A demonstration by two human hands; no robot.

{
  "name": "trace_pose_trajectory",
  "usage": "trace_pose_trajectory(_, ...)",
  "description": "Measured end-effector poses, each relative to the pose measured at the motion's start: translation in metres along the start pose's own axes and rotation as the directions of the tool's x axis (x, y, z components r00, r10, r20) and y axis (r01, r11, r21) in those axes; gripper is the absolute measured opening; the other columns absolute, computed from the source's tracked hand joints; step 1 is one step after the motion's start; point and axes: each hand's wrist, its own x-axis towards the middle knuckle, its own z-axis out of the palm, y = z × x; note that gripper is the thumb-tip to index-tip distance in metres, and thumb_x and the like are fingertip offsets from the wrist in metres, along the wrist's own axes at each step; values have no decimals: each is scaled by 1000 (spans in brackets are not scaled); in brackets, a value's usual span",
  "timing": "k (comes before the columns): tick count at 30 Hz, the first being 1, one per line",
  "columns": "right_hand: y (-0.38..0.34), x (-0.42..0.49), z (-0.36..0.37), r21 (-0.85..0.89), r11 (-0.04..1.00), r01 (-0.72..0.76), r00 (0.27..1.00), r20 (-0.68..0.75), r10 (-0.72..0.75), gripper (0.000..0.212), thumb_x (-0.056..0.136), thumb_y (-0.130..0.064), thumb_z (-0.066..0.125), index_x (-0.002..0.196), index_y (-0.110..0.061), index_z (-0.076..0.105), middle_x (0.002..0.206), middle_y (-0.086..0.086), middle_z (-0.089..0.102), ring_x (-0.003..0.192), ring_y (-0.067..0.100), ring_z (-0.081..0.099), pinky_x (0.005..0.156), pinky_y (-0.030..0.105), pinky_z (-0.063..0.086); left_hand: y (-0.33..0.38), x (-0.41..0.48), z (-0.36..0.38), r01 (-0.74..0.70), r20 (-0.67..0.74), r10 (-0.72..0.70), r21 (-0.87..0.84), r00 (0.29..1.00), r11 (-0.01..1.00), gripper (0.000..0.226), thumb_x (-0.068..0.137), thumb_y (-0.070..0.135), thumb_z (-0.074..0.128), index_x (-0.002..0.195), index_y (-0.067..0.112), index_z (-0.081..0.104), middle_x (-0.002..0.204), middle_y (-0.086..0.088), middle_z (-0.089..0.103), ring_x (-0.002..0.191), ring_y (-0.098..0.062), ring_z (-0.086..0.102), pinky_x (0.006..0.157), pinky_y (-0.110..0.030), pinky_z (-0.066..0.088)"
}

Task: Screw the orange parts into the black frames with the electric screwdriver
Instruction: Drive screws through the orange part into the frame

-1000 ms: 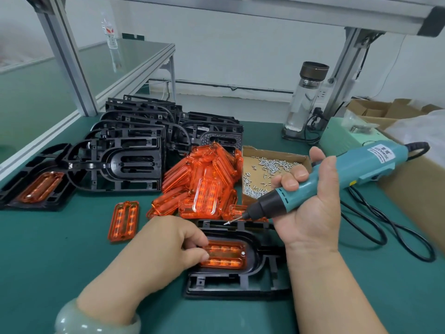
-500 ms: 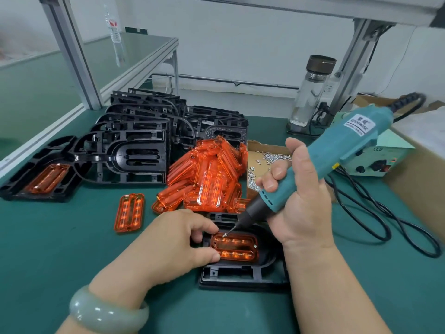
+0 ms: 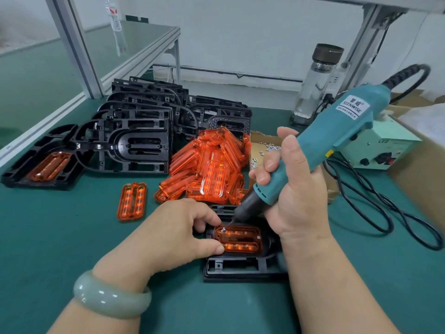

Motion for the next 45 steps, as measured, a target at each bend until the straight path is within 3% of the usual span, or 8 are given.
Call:
trace_pose_trajectory(20, 3, -4, 4, -75, 997, 1, 996, 88, 5, 15, 89, -25, 58, 101, -16, 56, 57, -4, 52, 44, 11, 48, 57, 28, 49, -1, -1, 0, -3, -3, 3, -9, 1000, 1000, 33, 60, 50, 82, 84, 49, 60, 78, 14, 56, 71, 12, 50, 58, -10, 39)
trace_pose_trajectory(28, 5, -5, 6, -95, 995, 1, 991, 134, 12, 26, 81, -32, 63, 102, -18, 58, 59, -4, 52, 45, 11, 49, 57, 28, 49, 0, 0, 1, -1, 0, 1, 6, 1000, 1000, 34, 60, 52, 81, 87, 49, 61, 79, 14, 56, 72, 12, 50, 58, -11, 38)
trace_pose_trajectory(34, 6, -6, 9, -156, 987, 31, 982, 188, -1, 26, 82, -32, 64, 104, -20, 58, 60, -5, 52, 45, 11, 49, 56, 31, 47, 1, 0, 0, -20, -6, 20, 18, 1000, 1000, 31, 61, 50, 80, 79, 52, 55, 78, 15, 55, 72, 13, 50, 59, -9, 38)
trace_pose_trajectory(39, 7, -8, 17, -163, 986, 38, 950, 311, 15, 44, 75, -49, 76, 106, -22, 60, 62, -6, 53, 46, 11, 51, 54, 30, 46, 0, -2, 2, -40, -14, 41, 8, 999, 999, 29, 62, 49, 80, 81, 51, 58, 78, 14, 54, 71, 10, 49, 58, -13, 36)
trace_pose_trajectory(45, 8, -8, 22, -181, 983, 25, 929, 368, 45, 52, 75, -51, 74, 114, -21, 55, 61, -9, 55, 47, 8, 51, 57, 29, 47, 5, -1, 0, -60, 11, 59, 59, 998, 996, 31, 63, 56, 76, 67, 67, 48, 74, 16, 50, 66, 2, 49, 58, -18, 33)
